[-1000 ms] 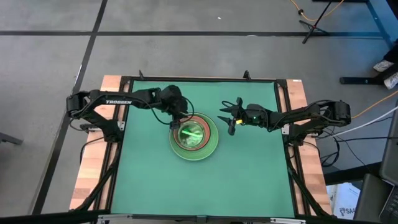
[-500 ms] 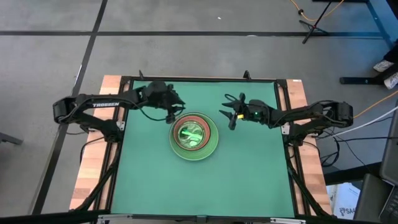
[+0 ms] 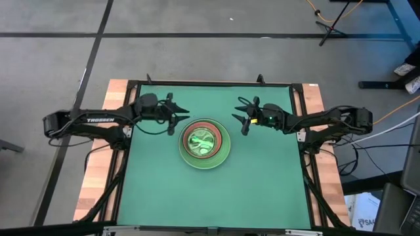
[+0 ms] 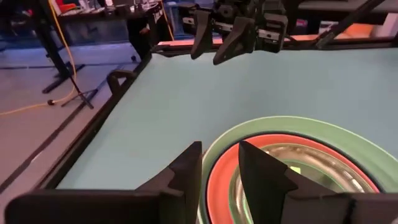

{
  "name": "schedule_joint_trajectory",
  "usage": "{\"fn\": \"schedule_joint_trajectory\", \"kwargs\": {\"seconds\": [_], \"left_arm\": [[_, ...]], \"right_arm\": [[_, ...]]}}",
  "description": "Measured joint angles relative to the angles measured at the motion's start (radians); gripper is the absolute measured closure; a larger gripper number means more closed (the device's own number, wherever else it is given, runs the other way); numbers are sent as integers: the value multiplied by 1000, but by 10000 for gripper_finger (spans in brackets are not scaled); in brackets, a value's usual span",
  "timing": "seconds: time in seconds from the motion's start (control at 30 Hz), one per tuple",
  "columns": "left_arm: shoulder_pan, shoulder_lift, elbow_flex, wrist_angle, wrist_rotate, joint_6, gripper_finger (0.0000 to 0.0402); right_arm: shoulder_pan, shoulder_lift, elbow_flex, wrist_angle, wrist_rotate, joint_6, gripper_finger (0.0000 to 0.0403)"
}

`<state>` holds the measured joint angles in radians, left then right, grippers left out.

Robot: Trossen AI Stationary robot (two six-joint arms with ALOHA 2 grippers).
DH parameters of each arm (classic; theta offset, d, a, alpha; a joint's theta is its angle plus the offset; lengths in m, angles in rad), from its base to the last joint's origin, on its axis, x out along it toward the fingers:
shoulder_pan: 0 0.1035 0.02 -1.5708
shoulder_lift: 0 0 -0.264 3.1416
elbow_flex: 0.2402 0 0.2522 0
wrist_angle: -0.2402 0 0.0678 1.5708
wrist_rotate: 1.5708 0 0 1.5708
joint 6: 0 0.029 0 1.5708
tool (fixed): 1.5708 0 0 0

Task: Stack plastic plates
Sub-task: Return to Home Position

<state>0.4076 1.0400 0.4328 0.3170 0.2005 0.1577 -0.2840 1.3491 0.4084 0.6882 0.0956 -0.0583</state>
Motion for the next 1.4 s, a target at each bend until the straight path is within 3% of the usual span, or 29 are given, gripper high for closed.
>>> {"fn": "schedule_joint_trajectory", "kwargs": {"seconds": [0.43, 0.93, 1.4], "left_arm": [[0, -218, -155, 9, -17, -78, 303], [0, -486, -318, 17, -62, -140, 303], [0, -630, -423, 28, -60, -192, 303]], "right_arm": [[2, -20, -24, 9, 0, 32, 237], [2, -284, -140, 13, -1, 59, 237], [2, -507, -304, 16, -62, 107, 241]]}}
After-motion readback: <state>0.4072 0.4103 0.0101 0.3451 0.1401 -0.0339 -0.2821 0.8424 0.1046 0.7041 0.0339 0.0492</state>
